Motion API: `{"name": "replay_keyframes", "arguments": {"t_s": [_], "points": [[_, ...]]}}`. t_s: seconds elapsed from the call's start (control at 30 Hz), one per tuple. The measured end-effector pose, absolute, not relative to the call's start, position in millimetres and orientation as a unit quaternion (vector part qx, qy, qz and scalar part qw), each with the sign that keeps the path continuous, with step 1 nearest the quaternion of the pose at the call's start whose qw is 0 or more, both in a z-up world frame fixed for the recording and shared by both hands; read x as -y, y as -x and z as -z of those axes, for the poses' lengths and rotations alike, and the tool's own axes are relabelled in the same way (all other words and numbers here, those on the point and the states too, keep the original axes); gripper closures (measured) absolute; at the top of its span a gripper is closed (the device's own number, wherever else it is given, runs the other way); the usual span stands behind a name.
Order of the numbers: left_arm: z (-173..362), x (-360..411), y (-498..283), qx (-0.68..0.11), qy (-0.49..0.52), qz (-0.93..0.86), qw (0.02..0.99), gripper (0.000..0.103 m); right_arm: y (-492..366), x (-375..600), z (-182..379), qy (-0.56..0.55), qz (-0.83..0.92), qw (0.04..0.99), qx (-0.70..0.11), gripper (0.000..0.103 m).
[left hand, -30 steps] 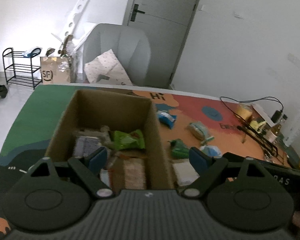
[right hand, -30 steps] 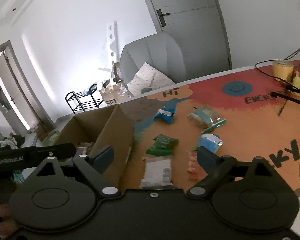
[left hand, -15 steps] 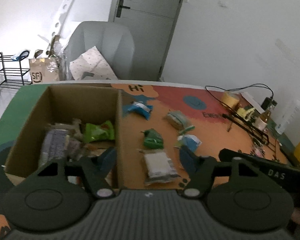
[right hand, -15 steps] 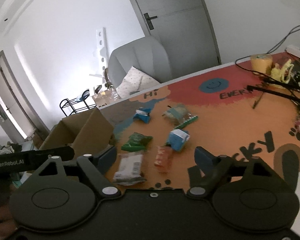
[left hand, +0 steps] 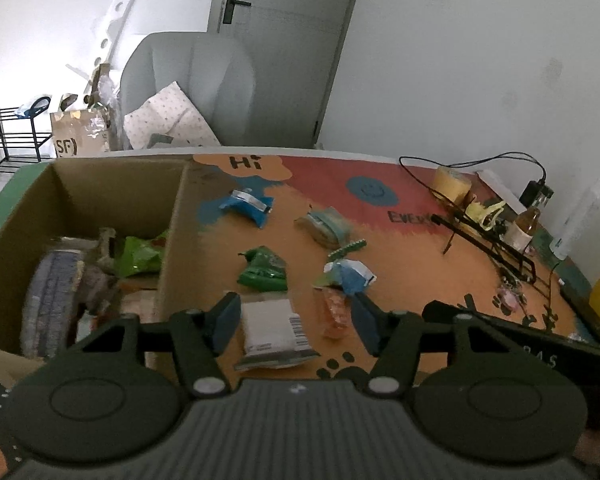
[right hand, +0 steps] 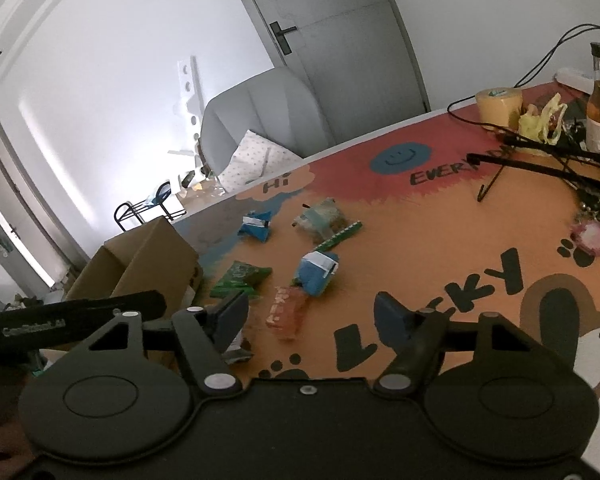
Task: Organize snacks
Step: 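Grasp a white packet with the left tool while the right tool reaches for an orange packet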
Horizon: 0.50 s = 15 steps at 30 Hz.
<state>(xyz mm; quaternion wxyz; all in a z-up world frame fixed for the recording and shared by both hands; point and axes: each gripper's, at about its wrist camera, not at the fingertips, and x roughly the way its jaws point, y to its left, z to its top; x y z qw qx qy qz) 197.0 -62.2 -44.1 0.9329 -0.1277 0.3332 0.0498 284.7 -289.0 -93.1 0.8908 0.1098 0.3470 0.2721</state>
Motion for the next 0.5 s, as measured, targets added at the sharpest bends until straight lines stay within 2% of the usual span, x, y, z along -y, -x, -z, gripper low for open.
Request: {"name": "replay_keyframes", "arguments": {"t_s": [0.37, 0.5], "points": [[67.6, 79.5, -224.5, -0.359, 0.120, -0.064, 0.923, 0.043, -303.3, 295.2, 108.0, -0.127, -0.279, 0.879, -0.366, 0.046], [79.0, 78.4, -232.8, -0.371, 0.123, -0.079, 0.917, 0.043, -311.4, 293.9, 114.5, -0.135, -0.286, 0.872, -0.374, 0.046]]}}
